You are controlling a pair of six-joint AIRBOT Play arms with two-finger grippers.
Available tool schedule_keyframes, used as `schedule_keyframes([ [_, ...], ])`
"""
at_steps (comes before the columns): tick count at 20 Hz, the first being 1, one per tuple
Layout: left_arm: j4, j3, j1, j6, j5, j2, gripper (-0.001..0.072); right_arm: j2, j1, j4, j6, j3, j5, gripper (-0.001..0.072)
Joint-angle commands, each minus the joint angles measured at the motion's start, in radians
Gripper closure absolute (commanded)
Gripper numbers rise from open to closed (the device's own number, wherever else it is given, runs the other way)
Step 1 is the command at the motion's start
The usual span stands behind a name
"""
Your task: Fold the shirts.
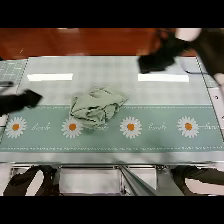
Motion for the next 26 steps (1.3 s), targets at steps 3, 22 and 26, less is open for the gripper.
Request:
schedule_keyframes([
  [3,-0.465,-0.333,0.068,0.285,-0.084,-0.213,0.02,0.304,-0.315,0.415,-0.095,-0.753,-0.406,0.0305],
  [22,-0.617,-0.257,-0.312,0.394,0.25,-0.551,0.068,-0.235,-0.185,0.823,-0.378,-0.57,-0.375,0.0305],
  [26,-0.617,-0.246,-0.312,0.394,0.222,-0.549,0.0681,-0.326,-0.179,0.825,-0.378,-0.475,-0.335,0.0306],
])
